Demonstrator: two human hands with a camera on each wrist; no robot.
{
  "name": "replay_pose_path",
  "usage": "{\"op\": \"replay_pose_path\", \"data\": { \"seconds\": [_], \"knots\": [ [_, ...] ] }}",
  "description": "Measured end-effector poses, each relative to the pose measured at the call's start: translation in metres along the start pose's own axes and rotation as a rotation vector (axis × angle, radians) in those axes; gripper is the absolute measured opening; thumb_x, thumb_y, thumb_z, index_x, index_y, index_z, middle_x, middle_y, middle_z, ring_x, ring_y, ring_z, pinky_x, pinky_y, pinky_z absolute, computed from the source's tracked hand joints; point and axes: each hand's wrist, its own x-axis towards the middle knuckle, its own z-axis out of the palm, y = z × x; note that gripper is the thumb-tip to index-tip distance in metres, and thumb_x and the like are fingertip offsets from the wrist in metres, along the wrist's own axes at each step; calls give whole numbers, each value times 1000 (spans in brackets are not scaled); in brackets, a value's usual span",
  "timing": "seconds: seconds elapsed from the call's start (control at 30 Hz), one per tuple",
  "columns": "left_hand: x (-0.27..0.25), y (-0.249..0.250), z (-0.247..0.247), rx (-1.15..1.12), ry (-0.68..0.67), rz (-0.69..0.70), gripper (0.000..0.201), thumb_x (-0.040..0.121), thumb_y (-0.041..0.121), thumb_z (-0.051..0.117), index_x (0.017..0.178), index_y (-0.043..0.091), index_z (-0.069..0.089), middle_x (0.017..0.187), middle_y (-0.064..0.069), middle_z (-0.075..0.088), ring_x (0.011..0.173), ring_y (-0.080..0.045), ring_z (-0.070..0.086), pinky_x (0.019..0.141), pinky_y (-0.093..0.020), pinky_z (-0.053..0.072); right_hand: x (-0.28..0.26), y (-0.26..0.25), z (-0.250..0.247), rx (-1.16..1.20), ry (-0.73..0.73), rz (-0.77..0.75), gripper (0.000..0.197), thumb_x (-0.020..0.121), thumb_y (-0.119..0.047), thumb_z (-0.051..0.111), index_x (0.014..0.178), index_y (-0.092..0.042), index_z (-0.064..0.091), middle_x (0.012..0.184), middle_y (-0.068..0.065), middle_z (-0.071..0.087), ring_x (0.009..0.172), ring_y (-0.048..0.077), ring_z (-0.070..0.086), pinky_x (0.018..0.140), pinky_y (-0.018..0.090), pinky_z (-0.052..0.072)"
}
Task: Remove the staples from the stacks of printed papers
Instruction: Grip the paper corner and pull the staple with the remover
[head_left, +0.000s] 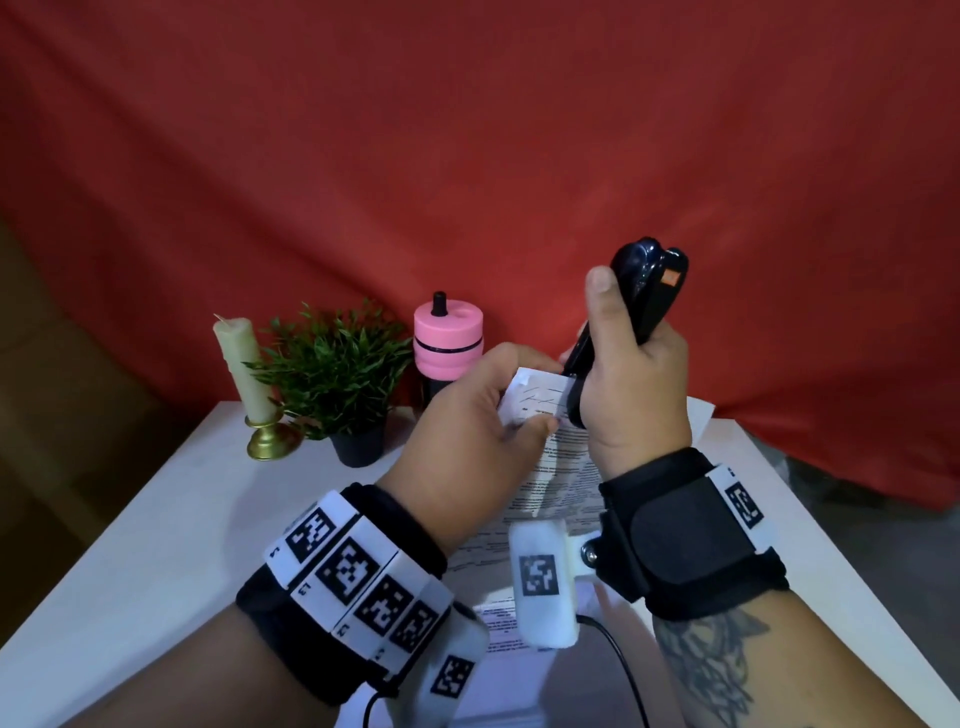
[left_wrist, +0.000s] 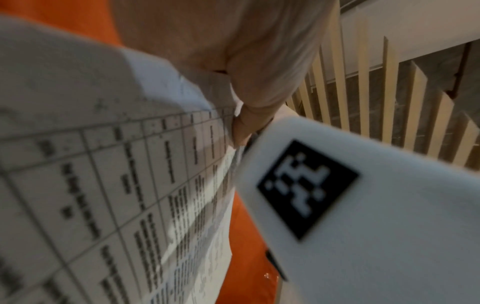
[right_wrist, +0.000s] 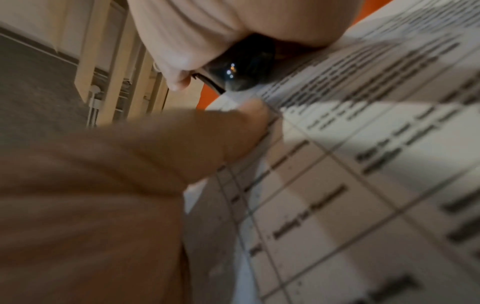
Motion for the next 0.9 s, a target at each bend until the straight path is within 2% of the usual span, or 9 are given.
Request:
{"op": "replay_pose_path", "data": {
  "seconds": [0.1, 0.17, 0.23, 0.33, 0.43, 0.53, 0.73, 0.83, 0.9],
  "knots": [
    [0, -6, -6, -2, 54, 110, 38, 86, -6, 61, 95, 30, 70, 95, 9, 70, 87, -13, 67, 81, -36, 56, -2, -1, -4, 96, 21, -31, 39, 72, -61, 58, 68, -23, 59, 60, 1, 61, 56, 17, 60, 58, 29, 49],
    [1, -9, -10, -24, 121, 218, 33, 81, -9, 65, 85, 23, 74, 95, 7, 69, 91, -9, 65, 78, -24, 54, -2, -5, -10, 151, 76, -111, 35, 76, -60, 58, 74, -25, 63, 66, 1, 65, 61, 18, 62, 62, 31, 50],
    [0, -8, -12, -39, 157, 292, 28, 77, -9, 70, 84, 18, 73, 98, 2, 67, 91, -9, 65, 74, -16, 51, -3, -8, -16, 170, 117, -181, 44, 76, -70, 61, 82, -27, 65, 75, 6, 67, 70, 25, 64, 69, 40, 52],
    [1, -9, -11, 28, 175, 391, 23, 73, -8, 73, 81, 13, 75, 101, 4, 66, 94, -10, 63, 79, -19, 50, -7, -10, -21, 162, 114, -258, 59, 74, -74, 59, 97, -20, 61, 82, 6, 68, 74, 26, 65, 72, 39, 53],
    [1, -11, -11, 108, 190, 451, 36, 64, -26, 70, 80, 6, 76, 101, 0, 66, 96, -11, 63, 82, -18, 49, -13, -13, -23, 163, 68, -341, 54, 80, -69, 58, 101, -19, 58, 84, 1, 67, 74, 23, 64, 69, 37, 51],
    [-1, -6, -11, 110, 188, 483, 16, 72, -9, 74, 78, 5, 76, 99, -3, 66, 93, -10, 63, 80, -17, 49, -14, -14, -25, 140, 41, -394, 52, 84, -65, 57, 103, -17, 56, 87, 4, 65, 78, 22, 65, 73, 41, 51],
    [-3, 1, -8, 35, 197, 423, 10, 79, 0, 71, 81, 9, 76, 97, -4, 69, 90, -14, 65, 77, -26, 52, -15, -18, -26, 132, 41, -380, 56, 83, -66, 56, 102, -13, 55, 85, 8, 64, 78, 24, 64, 73, 45, 52],
    [-2, 10, -8, -33, 184, 258, 24, 89, 7, 64, 95, 29, 70, 82, -13, 67, 72, -22, 60, 71, -30, 52, -13, -21, -25, 166, 11, -326, 56, 81, -68, 57, 99, -14, 57, 80, -1, 64, 69, 15, 61, 62, 33, 51],
    [1, 13, -7, -75, 159, 125, 27, 90, 14, 65, 102, 37, 64, 83, -9, 65, 74, -16, 52, 73, -30, 47, -10, -24, -23, 138, 4, -270, 50, 82, -66, 57, 90, -16, 60, 75, 6, 61, 68, 19, 59, 63, 32, 49]
  ]
}}
